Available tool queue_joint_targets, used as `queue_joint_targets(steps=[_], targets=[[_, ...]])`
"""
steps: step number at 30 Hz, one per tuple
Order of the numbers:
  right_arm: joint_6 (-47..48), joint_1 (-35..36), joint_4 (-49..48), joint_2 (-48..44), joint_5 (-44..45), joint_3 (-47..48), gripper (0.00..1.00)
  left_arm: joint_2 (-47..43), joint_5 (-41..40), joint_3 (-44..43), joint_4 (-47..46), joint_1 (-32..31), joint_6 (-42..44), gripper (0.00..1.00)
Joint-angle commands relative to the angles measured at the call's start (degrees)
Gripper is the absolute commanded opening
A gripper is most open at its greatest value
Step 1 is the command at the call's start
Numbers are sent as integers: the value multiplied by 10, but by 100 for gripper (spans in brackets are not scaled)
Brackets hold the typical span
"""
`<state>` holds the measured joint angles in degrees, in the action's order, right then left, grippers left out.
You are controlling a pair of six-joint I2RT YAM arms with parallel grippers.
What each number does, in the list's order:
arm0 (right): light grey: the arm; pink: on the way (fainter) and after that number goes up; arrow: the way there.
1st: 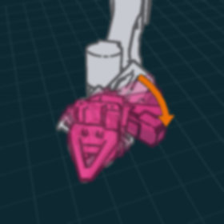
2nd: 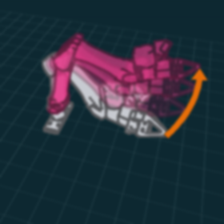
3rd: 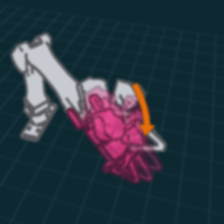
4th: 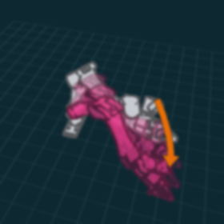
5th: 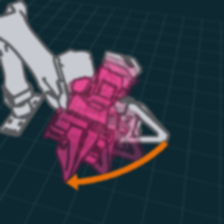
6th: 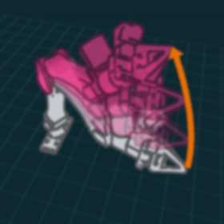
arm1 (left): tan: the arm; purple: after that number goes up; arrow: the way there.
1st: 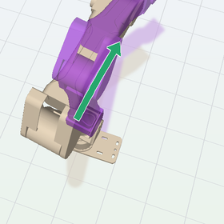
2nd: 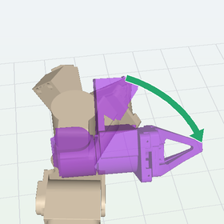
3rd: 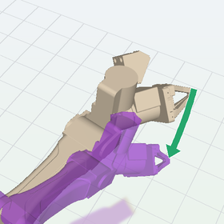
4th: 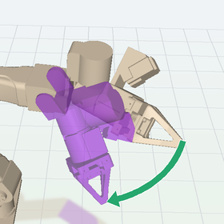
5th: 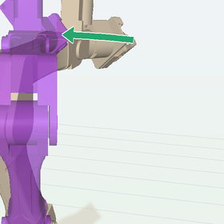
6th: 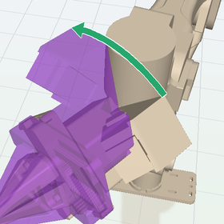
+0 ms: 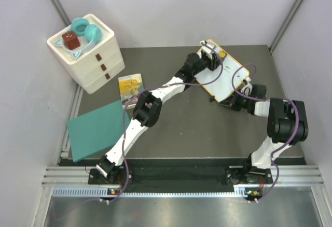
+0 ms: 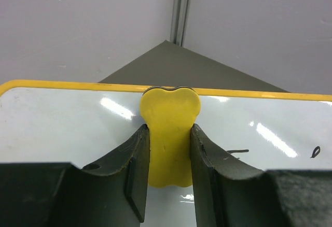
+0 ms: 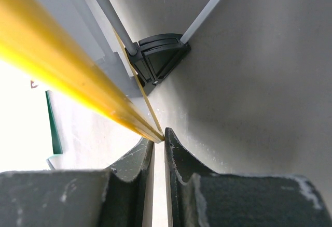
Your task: Erase the whiteboard
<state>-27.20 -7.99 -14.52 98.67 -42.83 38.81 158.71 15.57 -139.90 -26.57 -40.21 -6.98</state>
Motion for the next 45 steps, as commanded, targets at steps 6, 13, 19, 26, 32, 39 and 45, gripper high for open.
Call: queue_joint_targets(steps=[6,13,19,26,32,39,45], targets=[[39,32,70,14,-25,-8,0,27,46,-34,-38,-31,-11,0],[39,32,71,14,-25,-8,0,26,77,-33,-42,-74,-14,0],[39,32,71,14,-26,-7,0,20,26,-21,-37,-76,1,0],[38,32,70,14,-27,-8,0,-15,-62,44,0,-11,-10,0],[39,31,70,15,-28,-8,0,-40,-78,77,0,23,16,0],[39,32,69,15,-28,-8,0,-24,-20,52,2,-27,23,0],[39,32,70,15,-28,-7,0,1,-5,24,-16,-78,-1,0]])
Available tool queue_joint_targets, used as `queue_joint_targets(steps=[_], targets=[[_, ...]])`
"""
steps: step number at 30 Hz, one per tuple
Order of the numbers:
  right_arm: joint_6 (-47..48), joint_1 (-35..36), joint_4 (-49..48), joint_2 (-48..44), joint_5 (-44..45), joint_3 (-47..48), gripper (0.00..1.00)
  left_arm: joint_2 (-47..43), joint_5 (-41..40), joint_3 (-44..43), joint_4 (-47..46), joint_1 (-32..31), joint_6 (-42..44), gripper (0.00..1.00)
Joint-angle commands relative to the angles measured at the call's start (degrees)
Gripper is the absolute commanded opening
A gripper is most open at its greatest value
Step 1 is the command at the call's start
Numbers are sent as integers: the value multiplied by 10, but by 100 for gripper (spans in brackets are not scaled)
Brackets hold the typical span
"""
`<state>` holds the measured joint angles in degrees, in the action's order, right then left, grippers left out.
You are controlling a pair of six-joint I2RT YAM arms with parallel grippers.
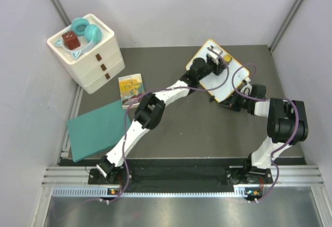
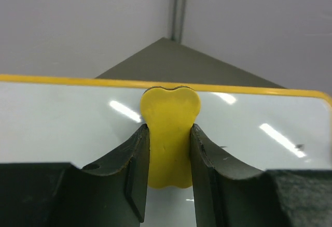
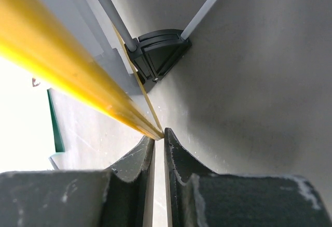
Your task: Erase the whiteboard
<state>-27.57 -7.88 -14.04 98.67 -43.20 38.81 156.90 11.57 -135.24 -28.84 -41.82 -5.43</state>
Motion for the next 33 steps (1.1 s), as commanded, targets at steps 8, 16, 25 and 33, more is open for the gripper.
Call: queue_joint_targets(steps=[8,16,25,33], targets=[[43,30,65,15,-24,-7,0,17,23,-27,-11,-80,-21,0],[43,30,64,15,-24,-7,0,17,-49,-25,-36,-62,10,0],[40,30,60,12,-22,-10,0,-25,-72,31,-63,-37,28,0],[41,30,59,13,-22,-10,0,-52,-103,74,-68,-28,46,0]])
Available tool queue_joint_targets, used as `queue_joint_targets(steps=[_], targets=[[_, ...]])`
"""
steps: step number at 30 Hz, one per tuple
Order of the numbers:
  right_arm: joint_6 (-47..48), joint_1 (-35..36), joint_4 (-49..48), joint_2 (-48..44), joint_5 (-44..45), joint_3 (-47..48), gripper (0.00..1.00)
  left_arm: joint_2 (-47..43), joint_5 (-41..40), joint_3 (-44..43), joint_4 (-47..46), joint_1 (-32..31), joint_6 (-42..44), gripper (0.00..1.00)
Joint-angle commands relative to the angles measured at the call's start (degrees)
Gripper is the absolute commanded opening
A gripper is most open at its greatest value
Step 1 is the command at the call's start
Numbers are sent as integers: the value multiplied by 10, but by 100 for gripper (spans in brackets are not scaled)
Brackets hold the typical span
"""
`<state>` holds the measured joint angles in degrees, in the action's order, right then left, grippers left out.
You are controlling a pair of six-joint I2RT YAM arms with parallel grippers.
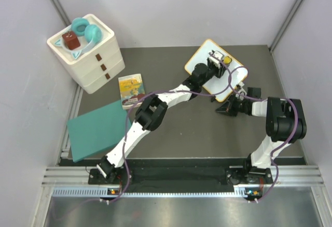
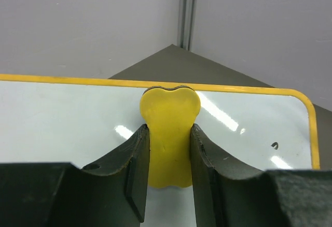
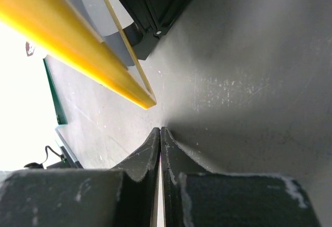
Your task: Erase the whiteboard
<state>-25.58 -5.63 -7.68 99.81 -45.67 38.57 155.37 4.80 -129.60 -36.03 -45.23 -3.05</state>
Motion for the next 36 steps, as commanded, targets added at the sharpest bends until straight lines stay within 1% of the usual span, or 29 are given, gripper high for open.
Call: queue_joint_targets(steps=[1,4,7,10,15,22,30,31,36], targets=[[21,8,-4,1,2,-8,0,-37,-39,18,7,6,24,0],[20,8,-4,0,1,-8,0,-47,-43,32,-2,6,25,0],[21,8,-4,0,1,-8,0,-71,-43,93,-37,7,25,0],[21,7,-6,-1,1,-9,0,-86,-69,117,-46,9,42,0],[20,8,-8,-3,1,-10,0,-115,-72,153,-64,22,46,0],[24,8,-9,-12,-2,-14,0,-159,-78,226,-67,44,52,0],[39,8,1,-72,19,-36,0,-183,-57,264,-50,69,45,0],[40,8,0,-81,22,-39,1,-183,-53,271,-51,70,45,0],[47,8,6,-137,47,-53,14,-192,-51,290,-54,70,52,0]])
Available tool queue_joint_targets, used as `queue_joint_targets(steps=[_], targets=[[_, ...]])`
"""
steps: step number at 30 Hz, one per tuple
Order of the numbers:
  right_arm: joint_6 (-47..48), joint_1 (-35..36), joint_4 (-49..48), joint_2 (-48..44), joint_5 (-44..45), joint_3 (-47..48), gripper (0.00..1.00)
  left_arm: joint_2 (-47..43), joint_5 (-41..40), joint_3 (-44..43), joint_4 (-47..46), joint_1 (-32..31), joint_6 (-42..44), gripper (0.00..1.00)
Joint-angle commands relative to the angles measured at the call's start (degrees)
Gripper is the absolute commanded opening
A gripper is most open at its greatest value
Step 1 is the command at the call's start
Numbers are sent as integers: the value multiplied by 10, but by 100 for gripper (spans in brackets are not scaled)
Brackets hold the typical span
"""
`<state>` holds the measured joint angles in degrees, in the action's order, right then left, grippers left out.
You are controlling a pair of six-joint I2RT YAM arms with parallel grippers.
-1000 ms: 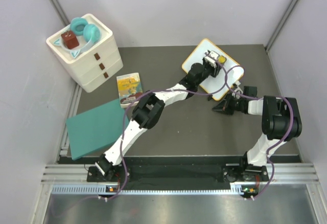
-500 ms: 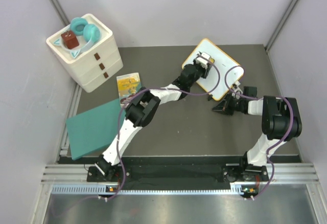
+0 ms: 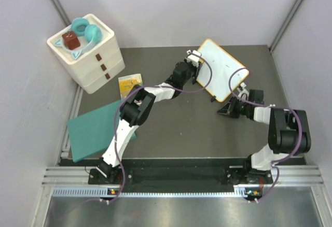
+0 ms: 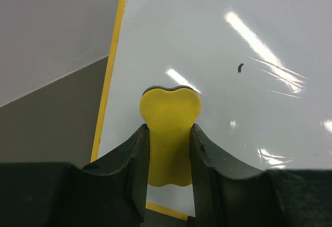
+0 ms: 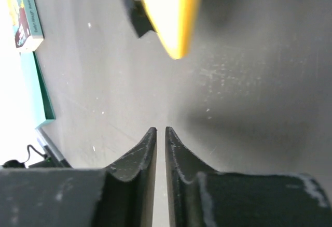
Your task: Erase the whiteboard
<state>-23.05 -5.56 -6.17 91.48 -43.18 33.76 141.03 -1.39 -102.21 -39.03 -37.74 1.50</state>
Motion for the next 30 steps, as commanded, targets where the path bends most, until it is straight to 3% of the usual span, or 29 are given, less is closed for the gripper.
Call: queue_joint_targets(steps=[1,2,4,8,14,21,24,30], targets=[[22,7,-2,-70,27,-7,18,-50,10,19,-24,-4,7,0],[23,7,3,-78,36,-8,27,-52,10,20,-23,-4,7,0],[27,7,8,-104,48,-13,31,-53,10,23,-22,-4,10,0],[29,6,20,-153,91,-25,46,-58,10,28,-22,-3,11,0],[17,-2,13,-212,139,-55,58,-59,10,31,-20,-2,11,0],[-75,-45,-155,-221,100,-131,64,-63,42,27,-20,-1,5,0],[-105,-46,-208,-210,95,-151,93,-63,51,21,-19,-1,-2,0],[-132,-48,-281,-161,98,-142,78,-62,66,9,-17,-1,-13,0]])
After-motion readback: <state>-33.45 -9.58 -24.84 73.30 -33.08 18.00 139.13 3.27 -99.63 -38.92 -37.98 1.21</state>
